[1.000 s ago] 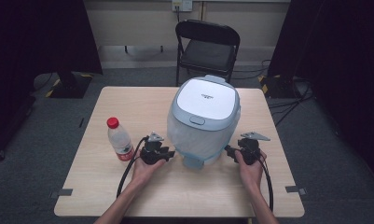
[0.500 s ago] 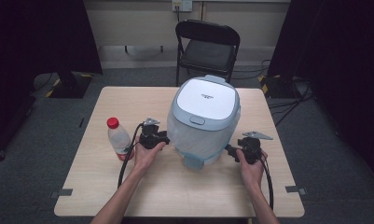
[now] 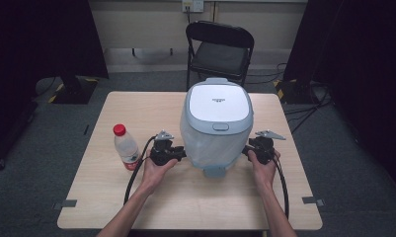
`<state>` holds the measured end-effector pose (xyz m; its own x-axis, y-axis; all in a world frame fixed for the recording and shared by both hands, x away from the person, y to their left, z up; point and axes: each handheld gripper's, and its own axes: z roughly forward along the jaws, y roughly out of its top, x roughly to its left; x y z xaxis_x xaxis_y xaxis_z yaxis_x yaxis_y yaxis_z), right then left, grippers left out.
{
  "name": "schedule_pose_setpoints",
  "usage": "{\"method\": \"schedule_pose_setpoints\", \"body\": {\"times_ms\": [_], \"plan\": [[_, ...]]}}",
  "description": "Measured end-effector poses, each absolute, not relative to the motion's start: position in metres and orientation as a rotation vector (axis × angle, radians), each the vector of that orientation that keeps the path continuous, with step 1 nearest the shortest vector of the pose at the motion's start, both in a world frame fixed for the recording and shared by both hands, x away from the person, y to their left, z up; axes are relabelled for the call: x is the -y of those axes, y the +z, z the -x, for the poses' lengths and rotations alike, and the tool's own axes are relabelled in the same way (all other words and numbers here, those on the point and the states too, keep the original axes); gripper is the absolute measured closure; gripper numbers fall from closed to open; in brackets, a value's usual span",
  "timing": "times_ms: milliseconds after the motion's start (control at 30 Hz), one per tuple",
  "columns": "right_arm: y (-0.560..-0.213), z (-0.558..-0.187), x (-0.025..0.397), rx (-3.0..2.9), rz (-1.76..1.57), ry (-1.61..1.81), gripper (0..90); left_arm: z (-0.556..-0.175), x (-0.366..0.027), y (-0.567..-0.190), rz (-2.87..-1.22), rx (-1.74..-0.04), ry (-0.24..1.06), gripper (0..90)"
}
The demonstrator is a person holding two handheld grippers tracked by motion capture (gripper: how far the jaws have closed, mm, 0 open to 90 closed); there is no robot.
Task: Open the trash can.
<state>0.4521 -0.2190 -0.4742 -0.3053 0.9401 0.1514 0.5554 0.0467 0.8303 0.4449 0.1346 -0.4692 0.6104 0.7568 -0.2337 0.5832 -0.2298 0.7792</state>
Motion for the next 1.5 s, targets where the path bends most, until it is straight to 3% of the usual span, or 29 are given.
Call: {"method": "schedule_pose_setpoints", "body": {"times_ms": [300, 367, 400, 433, 500, 567, 833, 1500], "plan": [[-0.474, -0.459, 0.225, -1.819, -1.523, 1.235, 37.6, -0.471, -0.133, -0.465, -1.847, -1.12, 0.279, 61.9], [-0.473, -0.46, 0.224, -1.827, -1.513, 1.234, 39.4, -0.474, -0.132, -0.465, -1.846, -1.119, 0.297, 60.2], [-0.469, -0.462, 0.22, -1.842, -1.488, 1.2, 45.1, -0.475, -0.129, -0.465, -1.822, -1.084, 0.273, 62.5], [-0.469, -0.462, 0.22, -1.842, -1.488, 1.2, 45.1, -0.475, -0.129, -0.465, -1.822, -1.084, 0.273, 64.4], [-0.466, -0.463, 0.218, -1.892, -1.452, 1.215, 59.7, -0.472, -0.127, -0.464, -1.834, -1.055, 0.308, 68.7], [-0.467, -0.463, 0.219, -1.911, -1.459, 1.264, 66.5, -0.469, -0.125, -0.463, -1.853, -1.043, 0.312, 72.2], [-0.464, -0.453, 0.217, -1.972, -1.461, 1.274, 71.1, -0.458, -0.134, -0.464, -1.842, -1.034, 0.227, 77.5], [-0.46, -0.41, 0.223, -2.085, -1.409, 1.288, 72.5, -0.407, -0.139, -0.46, -1.918, -0.941, 0.178, 76.6]]}}
